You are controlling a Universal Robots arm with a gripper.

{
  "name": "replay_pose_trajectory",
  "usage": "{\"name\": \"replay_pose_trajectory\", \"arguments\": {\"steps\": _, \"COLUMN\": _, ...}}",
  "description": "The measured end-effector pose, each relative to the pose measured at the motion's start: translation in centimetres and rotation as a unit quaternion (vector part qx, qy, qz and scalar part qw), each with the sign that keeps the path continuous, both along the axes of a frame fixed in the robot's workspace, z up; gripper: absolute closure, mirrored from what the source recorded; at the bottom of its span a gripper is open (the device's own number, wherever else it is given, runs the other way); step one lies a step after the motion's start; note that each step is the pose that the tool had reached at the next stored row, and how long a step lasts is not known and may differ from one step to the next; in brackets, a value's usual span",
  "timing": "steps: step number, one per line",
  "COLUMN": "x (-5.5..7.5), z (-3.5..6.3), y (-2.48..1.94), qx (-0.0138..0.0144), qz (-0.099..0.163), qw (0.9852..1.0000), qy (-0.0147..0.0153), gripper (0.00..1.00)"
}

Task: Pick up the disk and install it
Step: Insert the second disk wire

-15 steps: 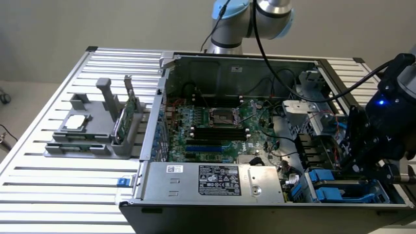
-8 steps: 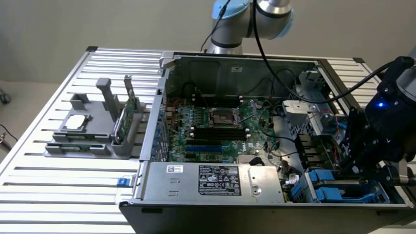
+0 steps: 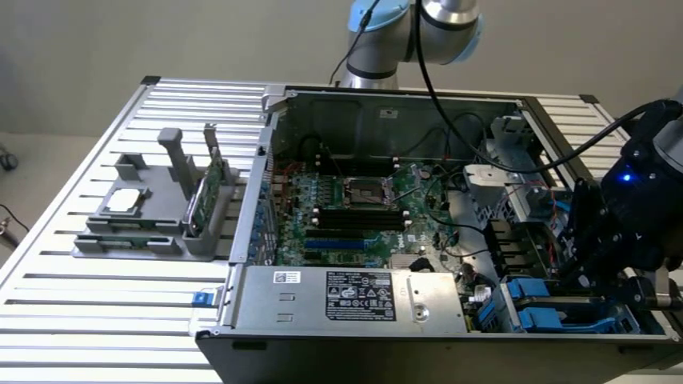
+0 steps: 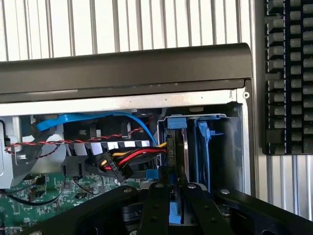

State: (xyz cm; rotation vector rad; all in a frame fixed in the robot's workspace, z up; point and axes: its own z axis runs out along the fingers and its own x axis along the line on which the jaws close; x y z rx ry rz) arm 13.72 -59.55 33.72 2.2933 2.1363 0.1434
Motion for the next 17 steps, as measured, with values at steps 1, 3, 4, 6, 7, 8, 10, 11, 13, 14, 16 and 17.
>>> {"name": "replay_pose_trajectory", "arguments": {"steps": 1, "x": -0.01, "z": -0.02, "y": -0.07, "qx": 0.0024, "qz": 0.000, "qw": 1.0000, "qy": -0.0006, "gripper": 0.84}}
{"name": "replay_pose_trajectory", "arguments": {"steps": 3, "x": -0.03, "z": -0.06, "y": -0.21, "qx": 0.0076, "qz": 0.000, "qw": 1.0000, "qy": -0.0021, "gripper": 0.84}}
{"name": "replay_pose_trajectory", "arguments": {"steps": 4, "x": -0.03, "z": -0.10, "y": -0.28, "qx": 0.0108, "qz": 0.000, "qw": 0.9999, "qy": -0.0027, "gripper": 0.84}}
{"name": "replay_pose_trajectory", "arguments": {"steps": 6, "x": -0.04, "z": -0.11, "y": -0.39, "qx": 0.0161, "qz": 0.000, "qw": 0.9999, "qy": -0.0035, "gripper": 0.84}}
{"name": "replay_pose_trajectory", "arguments": {"steps": 7, "x": -0.05, "z": -0.11, "y": -0.46, "qx": 0.0178, "qz": 0.000, "qw": 0.9998, "qy": -0.0036, "gripper": 0.84}}
{"name": "replay_pose_trajectory", "arguments": {"steps": 8, "x": -0.05, "z": -0.12, "y": -0.54, "qx": 0.0191, "qz": 0.000, "qw": 0.9998, "qy": -0.0037, "gripper": 0.84}}
{"name": "replay_pose_trajectory", "arguments": {"steps": 10, "x": -0.10, "z": -0.12, "y": -0.73, "qx": 0.0208, "qz": 0.000, "qw": 0.9998, "qy": -0.0039, "gripper": 0.84}}
{"name": "replay_pose_trajectory", "arguments": {"steps": 11, "x": -0.16, "z": -0.12, "y": -0.84, "qx": 0.0213, "qz": 0.000, "qw": 0.9998, "qy": -0.0040, "gripper": 0.84}}
{"name": "replay_pose_trajectory", "arguments": {"steps": 13, "x": -0.30, "z": -0.11, "y": -0.97, "qx": 0.0216, "qz": 0.000, "qw": 0.9998, "qy": -0.0038, "gripper": 0.84}}
{"name": "replay_pose_trajectory", "arguments": {"steps": 14, "x": -0.37, "z": -0.11, "y": -0.99, "qx": 0.0217, "qz": 0.000, "qw": 0.9998, "qy": -0.0037, "gripper": 0.82}}
{"name": "replay_pose_trajectory", "arguments": {"steps": 16, "x": -0.39, "z": -0.11, "y": -1.01, "qx": 0.0219, "qz": 0.000, "qw": 0.9998, "qy": -0.0038, "gripper": 0.82}}
{"name": "replay_pose_trajectory", "arguments": {"steps": 17, "x": -0.39, "z": -0.11, "y": -1.03, "qx": 0.0221, "qz": 0.000, "qw": 0.9997, "qy": -0.0038, "gripper": 0.75}}
